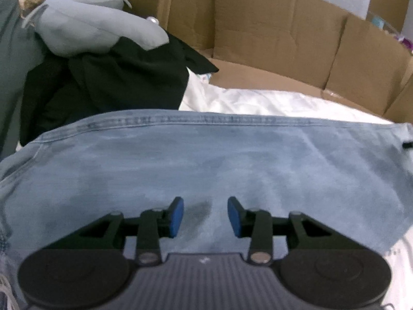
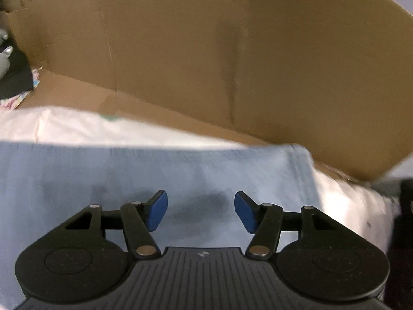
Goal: Fold clothes
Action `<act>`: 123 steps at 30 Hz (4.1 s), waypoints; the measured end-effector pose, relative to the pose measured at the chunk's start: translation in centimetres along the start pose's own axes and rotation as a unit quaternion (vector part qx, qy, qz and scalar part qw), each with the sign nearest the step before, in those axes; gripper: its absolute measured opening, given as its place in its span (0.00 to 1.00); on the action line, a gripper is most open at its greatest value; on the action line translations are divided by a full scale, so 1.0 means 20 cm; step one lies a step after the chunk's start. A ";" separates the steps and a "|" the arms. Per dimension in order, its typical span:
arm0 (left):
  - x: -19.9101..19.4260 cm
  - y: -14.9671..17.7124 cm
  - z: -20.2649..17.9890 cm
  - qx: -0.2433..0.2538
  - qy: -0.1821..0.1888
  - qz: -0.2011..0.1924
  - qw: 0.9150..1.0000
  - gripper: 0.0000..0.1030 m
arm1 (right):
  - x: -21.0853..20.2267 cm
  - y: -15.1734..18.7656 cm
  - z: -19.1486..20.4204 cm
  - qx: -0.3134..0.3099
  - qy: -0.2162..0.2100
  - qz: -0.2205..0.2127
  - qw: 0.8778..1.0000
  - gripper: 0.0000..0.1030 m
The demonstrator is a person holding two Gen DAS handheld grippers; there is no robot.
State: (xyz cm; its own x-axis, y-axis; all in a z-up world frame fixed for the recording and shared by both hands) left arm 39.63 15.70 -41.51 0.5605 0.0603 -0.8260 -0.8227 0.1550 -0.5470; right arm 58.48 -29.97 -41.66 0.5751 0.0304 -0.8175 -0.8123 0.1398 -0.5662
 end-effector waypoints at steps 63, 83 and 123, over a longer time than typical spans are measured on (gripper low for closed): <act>-0.67 0.46 0.19 0.036 -0.064 0.100 0.992 0.46 | -1.49 0.87 -0.86 0.134 0.030 -0.088 0.987 0.61; -0.95 1.05 0.46 -0.068 -0.111 0.189 0.973 0.52 | -1.32 1.32 -0.29 0.038 -0.074 -0.002 0.997 0.61; -1.10 1.44 0.46 -0.112 -0.126 0.266 0.949 0.55 | -1.40 2.20 0.49 -0.344 -0.279 0.147 0.884 0.62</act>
State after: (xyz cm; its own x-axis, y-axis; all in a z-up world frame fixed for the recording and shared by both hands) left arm 4.47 27.97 -37.89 0.0411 0.3087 -0.9503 -0.9794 -0.1755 -0.0994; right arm 7.63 -15.05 -42.67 0.1321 0.4767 -0.8691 -0.6904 -0.5849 -0.4257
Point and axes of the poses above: each gripper's, at about its wrist camera, not at the fingertips, and x roughly the way its jaws point, z to its left, y to its underside, the point moved 7 cm from there along x, roughly the way its jaws point, and after that the axes turned 13 degrees about x, right-handed, at the moved point
